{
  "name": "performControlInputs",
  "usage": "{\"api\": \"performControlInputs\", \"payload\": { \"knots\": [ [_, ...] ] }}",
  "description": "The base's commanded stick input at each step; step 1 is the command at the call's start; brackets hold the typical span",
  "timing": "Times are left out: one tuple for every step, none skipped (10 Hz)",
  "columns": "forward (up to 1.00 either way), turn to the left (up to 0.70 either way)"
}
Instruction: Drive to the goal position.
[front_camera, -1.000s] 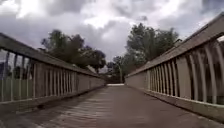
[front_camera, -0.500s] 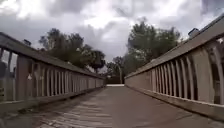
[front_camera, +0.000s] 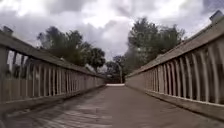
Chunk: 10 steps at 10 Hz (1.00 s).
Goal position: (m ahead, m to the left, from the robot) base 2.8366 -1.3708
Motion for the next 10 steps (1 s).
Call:
{"api": "performControlInputs", "payload": {
  "knots": [
    [0.85, 0.0],
    [0.85, 0.0],
    [0.85, 0.0],
    [0.85, 0.0],
    [0.85, 0.0],
    [0.85, 0.0],
    [0.85, 0.0],
    [0.85, 0.0],
    [0.85, 0.0],
    [0.85, 0.0]
  ]
}}
